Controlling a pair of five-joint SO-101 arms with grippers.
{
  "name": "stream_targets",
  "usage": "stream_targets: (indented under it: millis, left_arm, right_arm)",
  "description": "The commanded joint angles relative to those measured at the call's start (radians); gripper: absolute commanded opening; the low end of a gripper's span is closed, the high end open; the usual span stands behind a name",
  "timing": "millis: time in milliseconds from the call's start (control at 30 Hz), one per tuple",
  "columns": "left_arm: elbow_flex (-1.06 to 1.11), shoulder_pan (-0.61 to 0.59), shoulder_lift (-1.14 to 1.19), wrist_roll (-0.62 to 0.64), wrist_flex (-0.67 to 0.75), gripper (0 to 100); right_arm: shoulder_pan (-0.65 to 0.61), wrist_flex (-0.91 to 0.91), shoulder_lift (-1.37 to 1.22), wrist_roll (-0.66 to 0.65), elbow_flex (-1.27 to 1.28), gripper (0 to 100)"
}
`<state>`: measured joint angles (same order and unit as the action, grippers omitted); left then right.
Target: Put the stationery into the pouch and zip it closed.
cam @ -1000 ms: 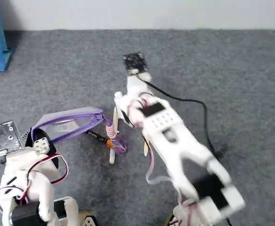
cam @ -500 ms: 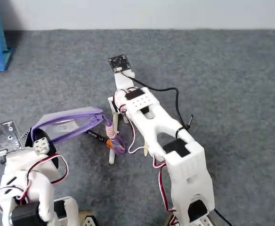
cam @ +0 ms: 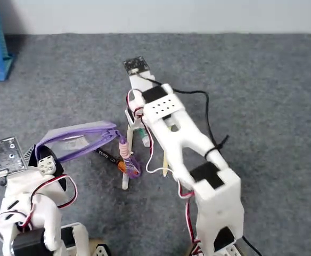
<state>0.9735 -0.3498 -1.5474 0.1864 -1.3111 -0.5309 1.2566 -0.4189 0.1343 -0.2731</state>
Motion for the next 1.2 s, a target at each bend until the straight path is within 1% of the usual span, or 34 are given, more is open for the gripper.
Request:
stream_targets:
  millis: [0, 200, 400, 567, 700, 833, 900, 967, 1067, 1167]
  left_arm:
    - [-0.013, -0.005, -0.005, 0.008, 0.035, 1]
    - [-0.012, -0.005, -0.005, 0.005, 0.035, 1]
    - [-0.015, -0.005, -0.003, 0.005, 0.035, 1]
    - [-0.036, -0.005, 0.005, 0.003, 0.034, 1]
    - [-0.094, -0.005, 0.006, -0.014, 0.028, 1]
    - [-0.105, -0.003, 0.006, -0.014, 0.012, 1]
    - [-0.104, -0.003, 0.006, -0.014, 0.003, 1]
    - [-0.102, -0.003, 0.006, -0.014, 0.000, 1]
    - [-0.102, -0.003, 0.006, -0.014, -0.002, 1]
    - [-0.102, -0.003, 0.006, -0.015, -0.011, 1]
  right_arm:
    - [0.005, 0.124, 0.173, -0.003, -0.055, 0.7]
    - [-0.021, 0.302, 0.337, -0.002, -0.055, 0.7]
    - [-0.093, 0.463, 0.542, -0.002, -0.055, 0.7]
    - [-0.166, 0.513, 0.742, -0.002, -0.054, 0.7]
    - [-0.229, 0.501, 0.909, 0.057, 0.012, 0.7]
    - [-0.280, 0.432, 1.072, 0.066, 0.146, 0.7]
    - [-0.282, 0.351, 1.159, 0.066, 0.235, 0.7]
    - [-0.282, 0.236, 1.248, 0.066, 0.344, 0.7]
    - [-0.289, 0.013, 1.377, 0.061, 0.540, 0.7]
    - [-0.343, -0.196, 1.497, 0.060, 0.726, 0.7]
